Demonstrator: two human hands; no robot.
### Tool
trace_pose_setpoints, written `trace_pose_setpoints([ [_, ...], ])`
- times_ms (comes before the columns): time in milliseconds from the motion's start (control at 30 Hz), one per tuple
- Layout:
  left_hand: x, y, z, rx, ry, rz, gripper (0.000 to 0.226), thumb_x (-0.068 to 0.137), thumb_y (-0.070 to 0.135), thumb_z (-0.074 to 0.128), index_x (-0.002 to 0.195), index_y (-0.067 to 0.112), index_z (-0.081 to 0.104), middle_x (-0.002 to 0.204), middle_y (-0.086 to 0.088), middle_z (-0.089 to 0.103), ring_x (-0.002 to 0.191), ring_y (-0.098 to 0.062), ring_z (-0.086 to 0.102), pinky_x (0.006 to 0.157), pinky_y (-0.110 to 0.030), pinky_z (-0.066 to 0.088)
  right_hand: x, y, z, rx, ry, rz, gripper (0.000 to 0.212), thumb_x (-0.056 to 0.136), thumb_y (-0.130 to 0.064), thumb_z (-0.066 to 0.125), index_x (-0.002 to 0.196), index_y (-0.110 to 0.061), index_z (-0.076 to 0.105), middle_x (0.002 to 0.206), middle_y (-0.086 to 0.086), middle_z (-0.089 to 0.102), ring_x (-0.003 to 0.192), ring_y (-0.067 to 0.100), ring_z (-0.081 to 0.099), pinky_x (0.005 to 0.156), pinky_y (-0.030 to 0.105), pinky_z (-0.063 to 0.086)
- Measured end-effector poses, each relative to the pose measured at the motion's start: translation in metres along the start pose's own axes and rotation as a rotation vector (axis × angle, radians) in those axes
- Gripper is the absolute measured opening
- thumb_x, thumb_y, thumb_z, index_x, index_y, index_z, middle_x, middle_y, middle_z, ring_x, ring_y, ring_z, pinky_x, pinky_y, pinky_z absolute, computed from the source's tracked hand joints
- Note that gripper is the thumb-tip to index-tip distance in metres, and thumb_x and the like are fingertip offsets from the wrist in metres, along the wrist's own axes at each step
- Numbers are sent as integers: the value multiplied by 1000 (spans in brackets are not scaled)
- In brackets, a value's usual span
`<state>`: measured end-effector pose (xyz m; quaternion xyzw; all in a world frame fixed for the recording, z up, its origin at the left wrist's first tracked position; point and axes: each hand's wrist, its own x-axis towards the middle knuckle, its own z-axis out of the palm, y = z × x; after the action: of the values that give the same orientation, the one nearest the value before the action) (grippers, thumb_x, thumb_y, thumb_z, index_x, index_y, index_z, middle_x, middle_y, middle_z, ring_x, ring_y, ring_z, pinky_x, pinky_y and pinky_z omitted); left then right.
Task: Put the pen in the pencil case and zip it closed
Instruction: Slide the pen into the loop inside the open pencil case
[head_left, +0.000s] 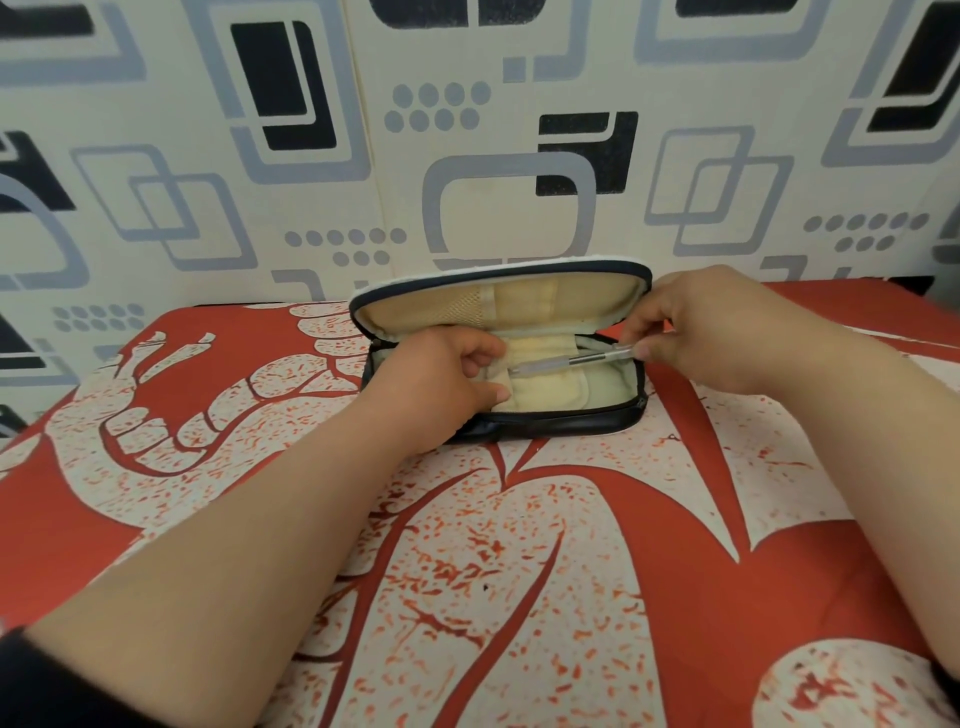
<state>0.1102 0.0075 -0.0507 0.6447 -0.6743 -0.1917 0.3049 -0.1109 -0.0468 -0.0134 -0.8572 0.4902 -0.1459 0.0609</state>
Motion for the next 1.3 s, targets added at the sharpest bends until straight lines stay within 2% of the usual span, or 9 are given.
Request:
trace_pose_setpoints([
  [133, 1, -1, 1, 12, 1, -10, 42, 74, 23, 72, 114, 27, 61, 90, 14, 56, 77, 6, 49, 64, -1, 32, 1, -1, 6, 27, -9, -3, 14, 81, -21, 63, 92, -25, 70, 73, -22, 46, 67, -1, 44, 56, 13, 28],
  [300, 3, -2, 2, 8, 6, -14, 42, 73, 24, 73, 114, 27, 61, 96, 9, 59, 77, 4, 50, 65, -4, 33, 0, -4, 9, 44, 51, -10, 16, 78, -21, 67, 92, -27, 72, 71, -25, 46, 69, 2, 45, 60, 13, 29],
  [433, 6, 0, 0, -18, -21, -12, 45, 71, 22, 74, 114, 24, 59, 94, 10, 57, 75, 1, 50, 73, -13, 40, 0, -13, 10, -34, 98, 2, 17, 76, -21, 68, 92, -27, 72, 88, -4, 69, 77, 13, 54, 66, 22, 35],
  [567, 11, -1, -5, -14, -89, -2, 49, 70, 24, 75, 116, 27, 56, 89, 13, 53, 75, -2, 50, 80, -21, 43, 0, -24, 12, -128, 112, 18, 19, 79, -16, 62, 93, -24, 71, 96, 6, 71, 88, 26, 60, 74, 29, 44],
  [667, 13, -3, -6, 2, -102, 15, 61, 71, 26, 75, 124, 33, 48, 91, 13, 50, 75, -1, 49, 68, -12, 39, 1, -28, 16, -208, 99, 10, 24, 79, -8, 57, 95, -22, 70, 93, 10, 69, 83, 27, 59, 70, 29, 46],
  [767, 13, -4, -4, 21, -99, 31, 53, 71, 26, 74, 118, 34, 51, 89, 16, 47, 75, 1, 48, 58, -3, 33, 2, -28, 18, -203, 129, -19, 26, 78, -6, 56, 94, -22, 69, 93, 11, 67, 81, 27, 55, 66, 29, 41],
  [1000, 12, -8, -3, -13, -63, 46, 31, 70, 26, 74, 92, 34, 53, 85, 23, 48, 79, 6, 47, 59, 2, 35, 5, -28, 20, -146, 122, -42, 20, 80, -12, 58, 95, -20, 69, 97, 11, 68, 91, 30, 58, 79, 39, 49],
  [1067, 11, -7, -4, 2, -64, 35, 27, 71, 27, 73, 91, 33, 56, 84, 25, 45, 77, 7, 46, 55, 8, 30, 5, -26, 19, -106, 104, -45, 17, 80, -15, 60, 93, -19, 70, 96, 9, 69, 91, 28, 58, 80, 37, 48],
  [1300, 11, -4, -4, 8, -81, -16, 35, 73, 28, 72, 106, 34, 61, 98, 14, 49, 90, -4, 48, 60, -4, 27, 5, -22, 14, 89, -105, 53, 15, 81, -20, 63, 94, -22, 69, 82, -8, 58, 69, 5, 51, 61, 19, 38],
])
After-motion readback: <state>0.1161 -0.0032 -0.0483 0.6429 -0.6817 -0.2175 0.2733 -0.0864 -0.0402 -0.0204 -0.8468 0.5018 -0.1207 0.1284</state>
